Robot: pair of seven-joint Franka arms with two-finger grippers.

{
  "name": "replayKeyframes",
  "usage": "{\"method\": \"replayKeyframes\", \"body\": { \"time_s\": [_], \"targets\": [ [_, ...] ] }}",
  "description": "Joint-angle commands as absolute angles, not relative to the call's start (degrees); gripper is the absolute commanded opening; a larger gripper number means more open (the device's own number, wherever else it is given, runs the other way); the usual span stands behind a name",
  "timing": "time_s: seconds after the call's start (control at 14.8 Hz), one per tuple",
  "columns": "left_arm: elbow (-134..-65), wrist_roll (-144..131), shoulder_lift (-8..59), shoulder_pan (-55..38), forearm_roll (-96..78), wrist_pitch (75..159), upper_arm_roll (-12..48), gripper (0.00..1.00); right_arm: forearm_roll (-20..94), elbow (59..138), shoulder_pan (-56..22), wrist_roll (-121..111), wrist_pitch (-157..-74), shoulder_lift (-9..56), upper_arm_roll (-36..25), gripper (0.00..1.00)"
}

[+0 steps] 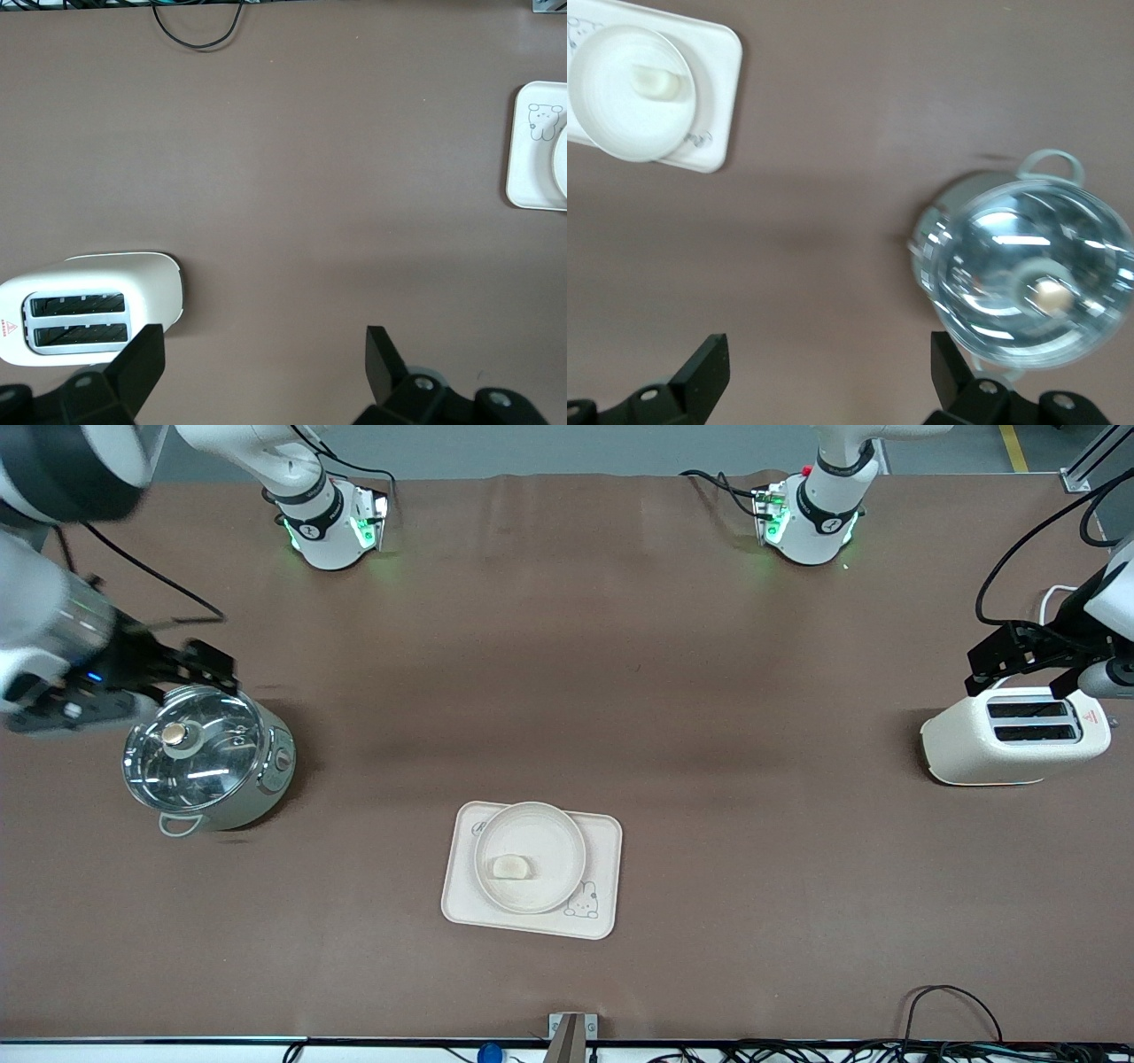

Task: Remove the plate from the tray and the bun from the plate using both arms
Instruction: 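Reach the right gripper toward the white plate on the tray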

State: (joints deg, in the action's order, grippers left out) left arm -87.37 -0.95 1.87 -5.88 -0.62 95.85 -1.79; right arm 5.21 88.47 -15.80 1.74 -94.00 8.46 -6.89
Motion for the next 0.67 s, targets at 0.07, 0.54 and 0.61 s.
{"method": "replayKeyframes", "body": {
  "time_s": [0.07, 0.54, 0.61],
  "targets": [
    [-86.22, -0.61, 2.29, -5.98, -0.09, 95.10, -1.58, 1.00, 11.85, 87.98, -19.77, 8.34, -102.02, 16.50, -7.29, 1.00],
    [-85.87, -0.79, 2.55, -6.42, 0.79, 91.86, -1.58, 1.00, 30.21, 84.82, -20.74, 9.92, -114.59, 33.55, -7.29, 1.00],
    [-85.87, -0.79, 2.64, -6.42, 1.40, 91.58, -1.58, 1.00, 31.02, 83.60, -21.70, 12.37, -117.74, 36.27, -7.29, 1.00]
  ]
}}
